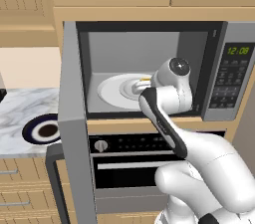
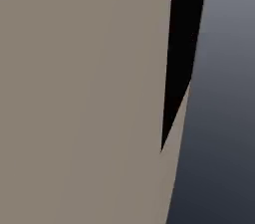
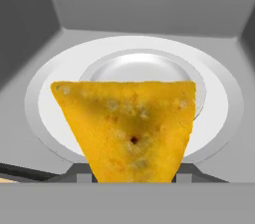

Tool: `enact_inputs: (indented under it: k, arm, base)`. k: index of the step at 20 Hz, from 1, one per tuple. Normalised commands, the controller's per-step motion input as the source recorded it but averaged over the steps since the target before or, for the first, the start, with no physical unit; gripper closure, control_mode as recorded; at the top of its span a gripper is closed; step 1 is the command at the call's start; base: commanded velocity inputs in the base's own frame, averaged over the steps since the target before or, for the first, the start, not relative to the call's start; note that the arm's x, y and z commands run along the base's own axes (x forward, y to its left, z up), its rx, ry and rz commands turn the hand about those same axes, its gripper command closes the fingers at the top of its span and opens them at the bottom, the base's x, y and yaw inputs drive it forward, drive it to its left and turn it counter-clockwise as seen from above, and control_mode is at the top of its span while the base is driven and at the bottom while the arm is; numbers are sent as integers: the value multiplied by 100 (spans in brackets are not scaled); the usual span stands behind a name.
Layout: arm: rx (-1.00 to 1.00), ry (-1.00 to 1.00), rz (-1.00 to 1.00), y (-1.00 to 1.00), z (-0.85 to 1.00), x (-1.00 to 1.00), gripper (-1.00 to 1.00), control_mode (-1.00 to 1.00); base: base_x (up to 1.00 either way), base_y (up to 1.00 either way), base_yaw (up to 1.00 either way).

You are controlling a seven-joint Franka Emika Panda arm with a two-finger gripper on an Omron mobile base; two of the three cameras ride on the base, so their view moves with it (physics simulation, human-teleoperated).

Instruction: Pick the cheese from the counter and place it in the microwave.

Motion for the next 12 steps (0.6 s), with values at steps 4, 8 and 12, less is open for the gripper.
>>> enact_inputs:
  k: [4,8,12]
  arm:
    - [0,0,0,0,-11,30,100,-100]
    - [0,2,0,0,0,29,100,-100]
    - [0,6,0,0,-3,38,100,-100]
  base:
    - [0,0,0]
    - [0,0,0]
    - [0,0,0]
